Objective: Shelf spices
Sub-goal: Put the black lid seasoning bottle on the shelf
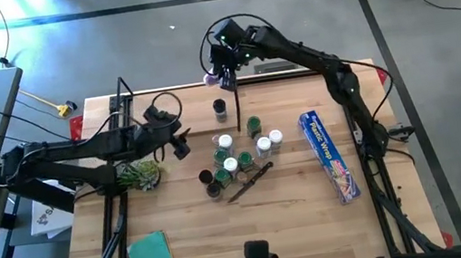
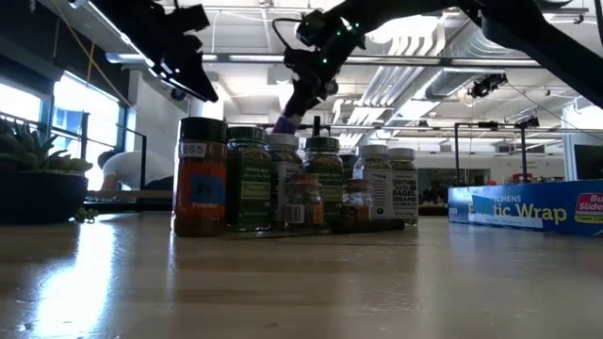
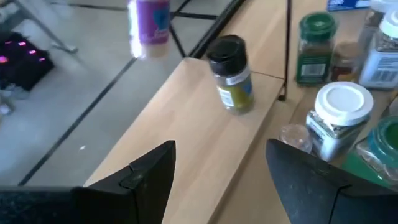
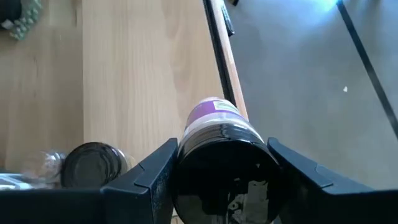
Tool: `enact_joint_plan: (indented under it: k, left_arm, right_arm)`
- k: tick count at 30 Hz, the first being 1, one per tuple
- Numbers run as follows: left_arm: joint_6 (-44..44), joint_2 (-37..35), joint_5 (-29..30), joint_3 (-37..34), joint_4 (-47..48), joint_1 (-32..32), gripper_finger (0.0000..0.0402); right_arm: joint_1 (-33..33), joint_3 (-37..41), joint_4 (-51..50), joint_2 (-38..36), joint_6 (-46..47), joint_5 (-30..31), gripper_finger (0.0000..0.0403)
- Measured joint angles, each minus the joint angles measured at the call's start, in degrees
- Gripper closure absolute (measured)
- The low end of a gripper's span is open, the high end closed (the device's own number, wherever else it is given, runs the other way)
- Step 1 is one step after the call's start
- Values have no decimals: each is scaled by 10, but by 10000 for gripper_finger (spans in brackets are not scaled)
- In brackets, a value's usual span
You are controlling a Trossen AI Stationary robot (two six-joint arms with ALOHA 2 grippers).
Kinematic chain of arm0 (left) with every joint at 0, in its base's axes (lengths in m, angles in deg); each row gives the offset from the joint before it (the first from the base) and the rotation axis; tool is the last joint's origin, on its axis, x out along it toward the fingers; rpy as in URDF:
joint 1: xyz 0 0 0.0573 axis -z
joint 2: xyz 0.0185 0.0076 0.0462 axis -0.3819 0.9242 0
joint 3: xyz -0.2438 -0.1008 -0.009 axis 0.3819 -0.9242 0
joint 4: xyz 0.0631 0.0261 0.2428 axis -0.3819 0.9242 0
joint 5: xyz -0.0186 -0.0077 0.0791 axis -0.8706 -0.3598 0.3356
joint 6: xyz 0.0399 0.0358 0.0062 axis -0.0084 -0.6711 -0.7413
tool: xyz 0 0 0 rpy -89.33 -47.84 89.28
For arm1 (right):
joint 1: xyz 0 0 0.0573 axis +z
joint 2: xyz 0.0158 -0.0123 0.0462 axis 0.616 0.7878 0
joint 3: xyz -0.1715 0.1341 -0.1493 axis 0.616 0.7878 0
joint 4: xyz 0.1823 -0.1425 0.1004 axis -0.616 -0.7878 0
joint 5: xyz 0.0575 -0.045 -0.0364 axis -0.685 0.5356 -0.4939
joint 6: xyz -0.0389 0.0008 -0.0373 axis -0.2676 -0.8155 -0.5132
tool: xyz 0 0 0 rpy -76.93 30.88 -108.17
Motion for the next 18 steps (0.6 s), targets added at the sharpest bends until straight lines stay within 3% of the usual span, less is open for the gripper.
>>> enact_joint_plan:
  k: [6, 11, 18]
  left_arm:
    - [-45, 25, -97, 0, -86, -78, 155]
    - [-56, 59, -130, 0, -145, -154, 155]
    - [-101, 164, -223, 0, -276, -242, 155]
  right_arm:
    - [-3, 0, 1, 30, -18, 5, 209]
    - [-3, 0, -27, 43, -18, 6, 209]
    - [2, 0, -27, 43, -13, 4, 209]
